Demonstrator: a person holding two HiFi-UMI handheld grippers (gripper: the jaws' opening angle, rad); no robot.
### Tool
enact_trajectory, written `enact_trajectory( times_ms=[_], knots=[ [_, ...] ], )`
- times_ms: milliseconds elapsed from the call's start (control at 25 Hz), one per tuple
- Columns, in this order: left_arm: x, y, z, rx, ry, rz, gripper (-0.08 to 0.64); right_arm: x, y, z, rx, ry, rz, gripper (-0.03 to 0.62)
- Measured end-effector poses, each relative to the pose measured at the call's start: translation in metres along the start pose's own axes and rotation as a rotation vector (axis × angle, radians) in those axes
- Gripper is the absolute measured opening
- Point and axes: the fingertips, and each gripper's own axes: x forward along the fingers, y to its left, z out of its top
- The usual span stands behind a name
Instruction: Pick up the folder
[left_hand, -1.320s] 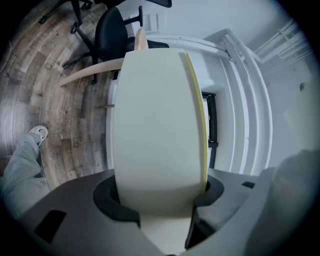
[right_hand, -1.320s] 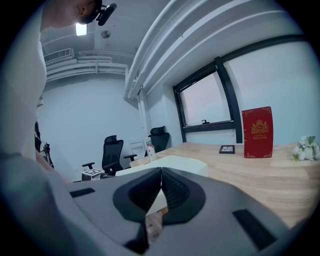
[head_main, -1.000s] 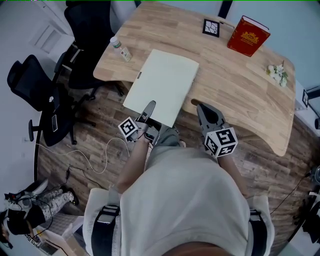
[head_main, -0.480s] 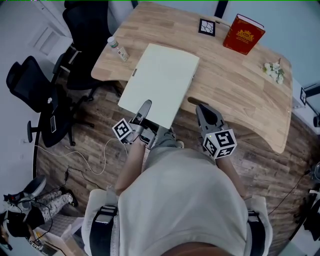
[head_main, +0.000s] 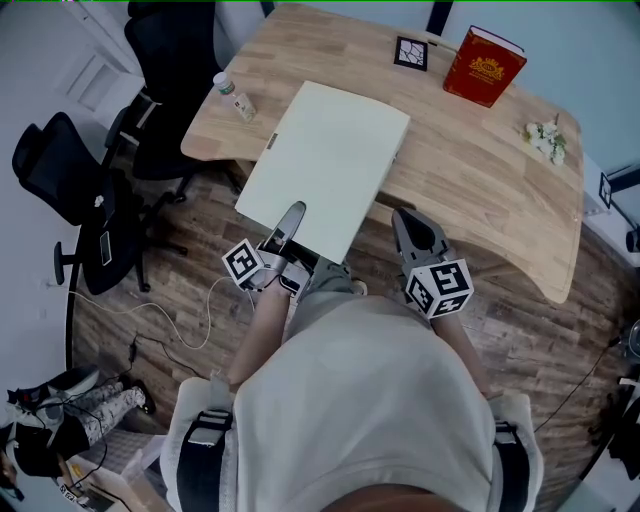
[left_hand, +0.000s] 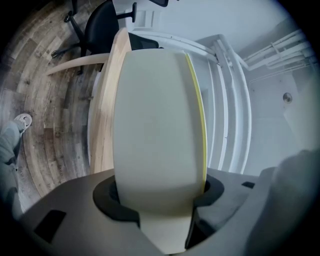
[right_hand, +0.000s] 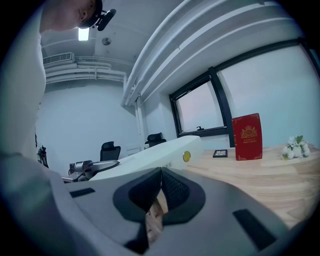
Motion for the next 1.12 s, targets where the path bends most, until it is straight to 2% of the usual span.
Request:
enact_trajectory(
  times_ms=[720,1120],
  knots=[
    [-0.002,-0.026,-0.001,-0.033,-0.026,-0.082,0.282,-0.004,-0.006,0.001,0.0,-0.009,-0.007,0.018],
    [-0.002,-0.028,0.004,-0.023,-0.027,-0.081,0.282,-0.002,-0.005,0.0,-0.035,-0.001,-0.011,0.017]
  ],
)
